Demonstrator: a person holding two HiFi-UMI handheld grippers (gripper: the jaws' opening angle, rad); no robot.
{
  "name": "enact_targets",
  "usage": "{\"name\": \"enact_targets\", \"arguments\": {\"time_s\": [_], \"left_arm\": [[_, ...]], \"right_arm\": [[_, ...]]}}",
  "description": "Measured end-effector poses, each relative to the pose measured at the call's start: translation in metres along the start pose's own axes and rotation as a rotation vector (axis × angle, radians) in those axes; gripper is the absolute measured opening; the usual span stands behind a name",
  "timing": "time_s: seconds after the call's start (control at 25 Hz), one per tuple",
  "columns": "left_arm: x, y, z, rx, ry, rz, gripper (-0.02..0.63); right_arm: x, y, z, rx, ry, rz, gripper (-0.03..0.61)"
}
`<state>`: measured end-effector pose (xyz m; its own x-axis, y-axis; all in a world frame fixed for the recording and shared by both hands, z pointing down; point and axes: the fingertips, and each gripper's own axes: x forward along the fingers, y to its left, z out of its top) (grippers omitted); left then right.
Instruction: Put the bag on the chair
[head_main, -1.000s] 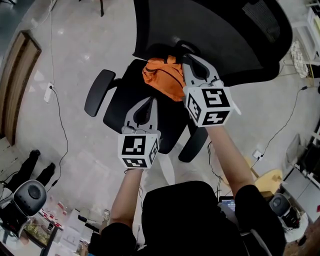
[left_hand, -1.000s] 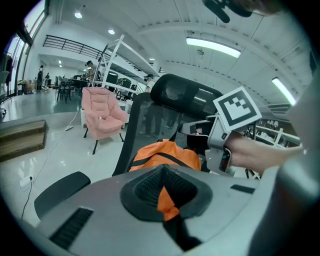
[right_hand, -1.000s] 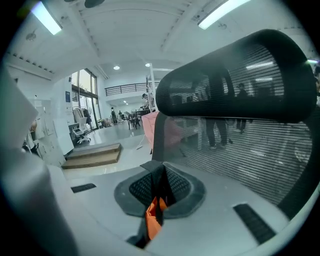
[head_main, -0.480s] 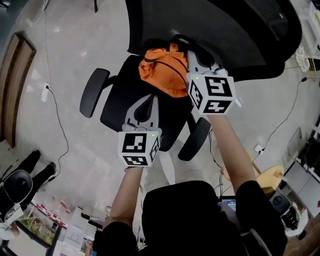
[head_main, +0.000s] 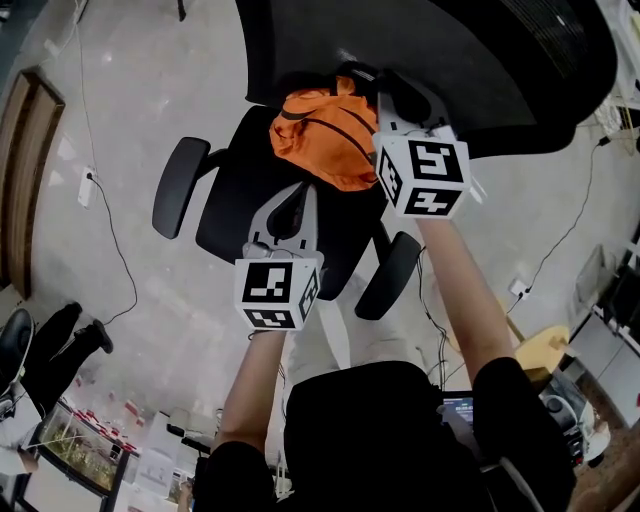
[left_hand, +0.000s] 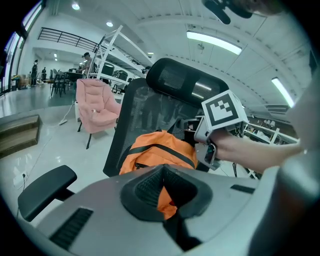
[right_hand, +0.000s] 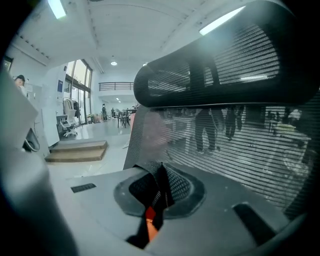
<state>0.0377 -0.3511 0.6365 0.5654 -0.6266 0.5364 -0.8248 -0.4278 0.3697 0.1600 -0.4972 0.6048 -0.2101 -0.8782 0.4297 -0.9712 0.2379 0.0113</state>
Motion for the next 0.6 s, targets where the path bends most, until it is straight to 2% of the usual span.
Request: {"name": "enact_targets", "arguments": {"time_s": [0.16,0.6], "left_arm": [[-0.001,-0.001,0.000,0.001,0.001,-0.002,0.011],[-0.007,-0.002,0.001,0.007,0.000,-0.011,0.011]], "right_arm": [[-0.004,0.002,0.001,0.011,-0.014,0.014,0.000],[-0.007,0.004,-0.009,0.003,0.051,0.007,0.002]]}}
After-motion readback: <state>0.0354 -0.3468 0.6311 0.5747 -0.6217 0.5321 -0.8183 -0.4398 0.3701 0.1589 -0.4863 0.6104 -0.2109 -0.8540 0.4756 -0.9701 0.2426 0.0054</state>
